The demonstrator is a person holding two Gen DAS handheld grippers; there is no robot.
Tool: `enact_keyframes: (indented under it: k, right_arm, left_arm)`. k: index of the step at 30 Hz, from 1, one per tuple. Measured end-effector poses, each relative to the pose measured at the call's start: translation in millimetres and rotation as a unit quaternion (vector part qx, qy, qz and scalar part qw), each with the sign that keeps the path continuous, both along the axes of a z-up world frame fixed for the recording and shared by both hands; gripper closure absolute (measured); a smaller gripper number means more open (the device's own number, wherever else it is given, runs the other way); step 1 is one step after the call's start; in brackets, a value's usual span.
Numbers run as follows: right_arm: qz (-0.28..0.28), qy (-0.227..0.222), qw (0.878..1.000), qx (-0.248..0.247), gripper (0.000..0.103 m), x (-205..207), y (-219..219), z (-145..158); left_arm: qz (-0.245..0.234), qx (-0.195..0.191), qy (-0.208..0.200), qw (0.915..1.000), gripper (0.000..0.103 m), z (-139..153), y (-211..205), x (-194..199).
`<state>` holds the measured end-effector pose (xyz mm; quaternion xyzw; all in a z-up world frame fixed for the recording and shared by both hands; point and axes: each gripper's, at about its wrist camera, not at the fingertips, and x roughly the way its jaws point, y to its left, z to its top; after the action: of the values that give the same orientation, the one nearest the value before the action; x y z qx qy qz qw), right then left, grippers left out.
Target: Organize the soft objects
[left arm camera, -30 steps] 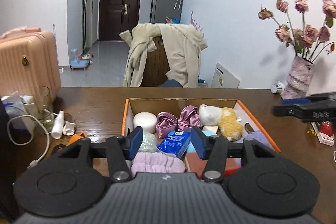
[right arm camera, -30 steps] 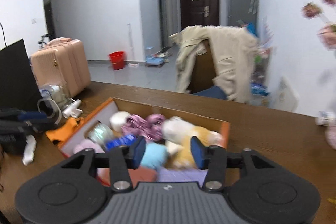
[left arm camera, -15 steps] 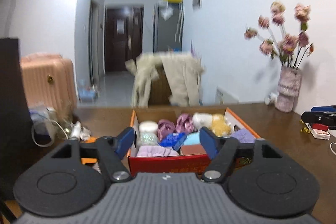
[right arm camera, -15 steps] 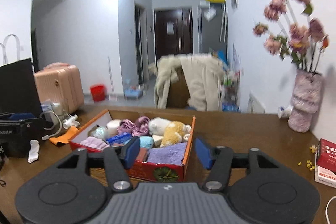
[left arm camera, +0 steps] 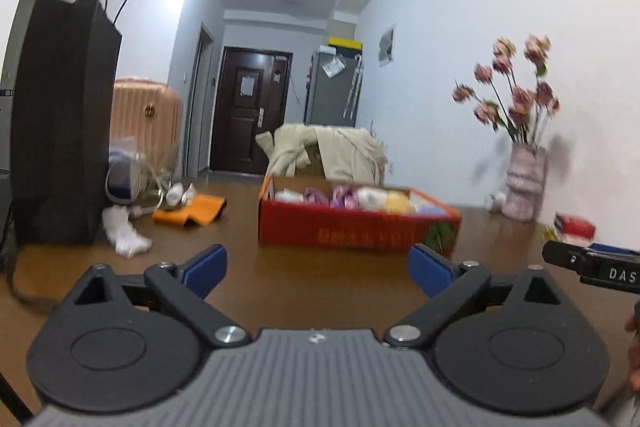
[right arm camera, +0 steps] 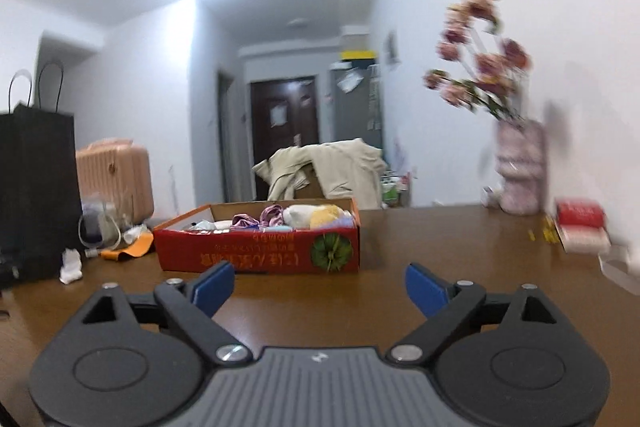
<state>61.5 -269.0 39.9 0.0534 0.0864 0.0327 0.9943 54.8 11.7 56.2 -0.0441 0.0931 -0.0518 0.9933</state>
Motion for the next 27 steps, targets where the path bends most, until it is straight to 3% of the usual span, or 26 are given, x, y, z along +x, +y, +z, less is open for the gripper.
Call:
enact_keyframes:
  k: [5,12,14,27]
  right_arm:
    - [0.019,0.035,0.999,0.015,0.010,-32.3,9.8,-31.2]
    - [0.017,0.026,0.999,0.014,0.008,-27.6,10.0,-25.4]
    - [0.009,0.031,0.999,0.017,0.000,-26.8,9.4,-26.0]
    - [0.008,0.028,0.999,0.020,0.000,-25.2,8.2,-21.9]
  left_arm:
    - [-0.019,0.008,0.004,0.9998,0.002,-11.1,-3.0,-20.0]
    - [-0.012,0.030,-0.020,0.9993,0.000,-6.6,-10.0,-23.8]
    - [-0.014,0.036,-0.022,0.9990,0.000,-6.6,-10.3,-24.3]
    - [-0.005,0.039,-0.024,0.9989,0.000,-5.3,-8.7,-24.2]
